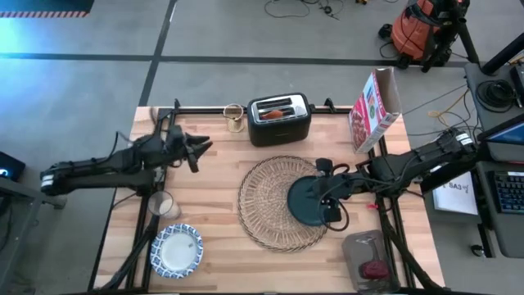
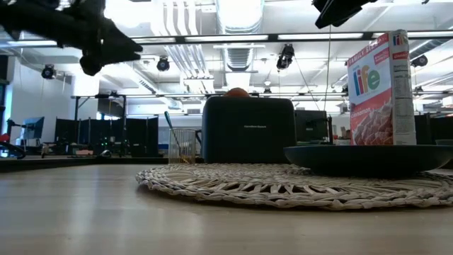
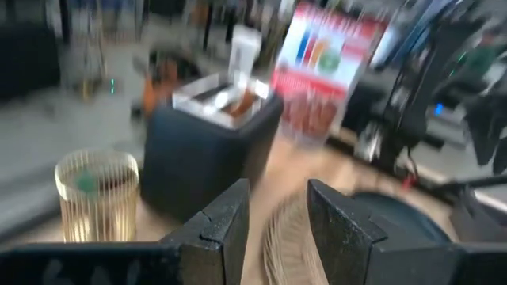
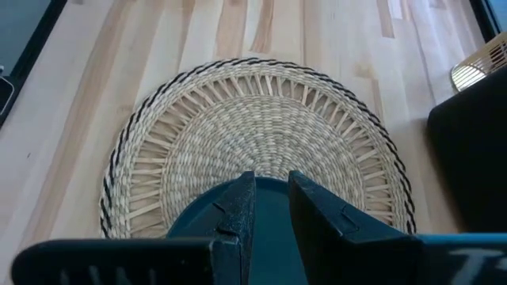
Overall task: Arrange a breakfast setting
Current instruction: Put the transparent cup on the top left of the place mat
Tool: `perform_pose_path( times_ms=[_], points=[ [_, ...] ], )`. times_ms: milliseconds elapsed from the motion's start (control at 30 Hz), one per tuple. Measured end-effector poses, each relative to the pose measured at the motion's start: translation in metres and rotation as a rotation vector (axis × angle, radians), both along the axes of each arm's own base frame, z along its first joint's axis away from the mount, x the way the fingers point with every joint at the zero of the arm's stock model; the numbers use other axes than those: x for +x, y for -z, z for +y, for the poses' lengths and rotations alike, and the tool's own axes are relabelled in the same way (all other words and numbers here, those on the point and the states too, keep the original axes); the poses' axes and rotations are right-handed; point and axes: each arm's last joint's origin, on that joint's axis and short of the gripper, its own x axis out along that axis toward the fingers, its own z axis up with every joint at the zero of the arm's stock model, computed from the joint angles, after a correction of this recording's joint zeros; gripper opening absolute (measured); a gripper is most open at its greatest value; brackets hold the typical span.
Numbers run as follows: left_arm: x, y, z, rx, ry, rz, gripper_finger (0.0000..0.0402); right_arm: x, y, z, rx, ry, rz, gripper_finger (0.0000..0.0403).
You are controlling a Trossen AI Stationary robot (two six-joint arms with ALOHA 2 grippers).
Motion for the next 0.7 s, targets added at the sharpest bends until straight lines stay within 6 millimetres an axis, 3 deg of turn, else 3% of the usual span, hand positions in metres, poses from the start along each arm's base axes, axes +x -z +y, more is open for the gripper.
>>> perform_pose_path(
  times_ms=[267,467,700],
  points=[
    [0.015,-0.027,0.000,-0.287,0.005,0.362,0.0112,0.000,0.000,0.000,0.002,0.004,0.004,0.0068],
    [0.024,-0.050,-0.003,-0.410,-0.015,0.580,0.0112,-0.005,0.001,-0.002,0.021,0.033,0.033,0.0068],
    [0.033,-0.064,-0.023,-0.539,0.005,0.724,0.0112,-0.022,0.002,-0.008,-0.026,0.023,0.035,0.0068]
  ],
)
